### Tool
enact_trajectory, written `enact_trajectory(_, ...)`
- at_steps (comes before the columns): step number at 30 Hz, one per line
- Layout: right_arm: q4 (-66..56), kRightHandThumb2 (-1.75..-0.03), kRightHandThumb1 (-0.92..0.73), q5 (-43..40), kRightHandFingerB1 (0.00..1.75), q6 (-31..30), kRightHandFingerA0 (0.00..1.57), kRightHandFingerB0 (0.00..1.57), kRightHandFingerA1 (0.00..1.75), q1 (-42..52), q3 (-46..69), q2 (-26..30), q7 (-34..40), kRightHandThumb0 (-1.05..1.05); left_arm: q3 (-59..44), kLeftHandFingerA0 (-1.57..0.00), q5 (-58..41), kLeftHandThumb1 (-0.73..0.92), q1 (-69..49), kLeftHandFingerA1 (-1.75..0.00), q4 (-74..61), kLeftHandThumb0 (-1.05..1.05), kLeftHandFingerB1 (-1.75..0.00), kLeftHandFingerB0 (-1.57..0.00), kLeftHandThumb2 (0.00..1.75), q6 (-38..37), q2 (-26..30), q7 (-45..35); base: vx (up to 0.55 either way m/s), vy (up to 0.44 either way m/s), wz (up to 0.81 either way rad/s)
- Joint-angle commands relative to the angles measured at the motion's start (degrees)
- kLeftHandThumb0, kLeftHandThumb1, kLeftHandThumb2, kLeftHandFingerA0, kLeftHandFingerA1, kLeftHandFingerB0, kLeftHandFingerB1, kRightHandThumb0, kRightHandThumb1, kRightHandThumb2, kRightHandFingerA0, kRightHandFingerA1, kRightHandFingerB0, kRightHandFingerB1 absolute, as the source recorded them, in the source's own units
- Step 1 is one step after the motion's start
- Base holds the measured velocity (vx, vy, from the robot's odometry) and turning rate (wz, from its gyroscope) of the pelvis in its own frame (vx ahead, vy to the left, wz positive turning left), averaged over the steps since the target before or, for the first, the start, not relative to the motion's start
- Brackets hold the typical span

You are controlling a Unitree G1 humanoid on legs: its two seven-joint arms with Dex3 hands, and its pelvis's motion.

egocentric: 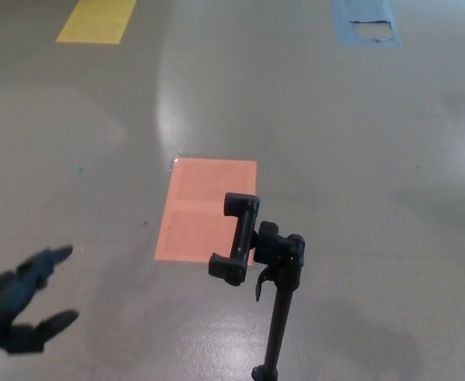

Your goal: The robot uses its left hand to grab the top of a phone stand kept on the floor and tilt it upwards to adjust its angle

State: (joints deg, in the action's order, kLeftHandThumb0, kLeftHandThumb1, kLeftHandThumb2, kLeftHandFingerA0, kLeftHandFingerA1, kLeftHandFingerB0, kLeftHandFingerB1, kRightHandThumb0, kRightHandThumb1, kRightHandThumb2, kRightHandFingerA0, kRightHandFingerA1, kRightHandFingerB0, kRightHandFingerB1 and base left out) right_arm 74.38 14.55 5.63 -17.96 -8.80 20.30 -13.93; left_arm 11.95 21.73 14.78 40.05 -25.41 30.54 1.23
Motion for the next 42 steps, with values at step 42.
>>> enact_trajectory(42, 0.36, -0.64, -0.81, 0.61, 0.34, 0.15, 0.24, 0.23, 0.43, -3.03, 1.03, 2.75, -2.16, -0.65, 8.25, -0.26, 23.21, 0.91, 17.36, -0.31, -32.7, -0.82, -0.12, 0.0, 0.69, -4.75, 7.08, -3.7, 0.0, 0.0, 0.0)
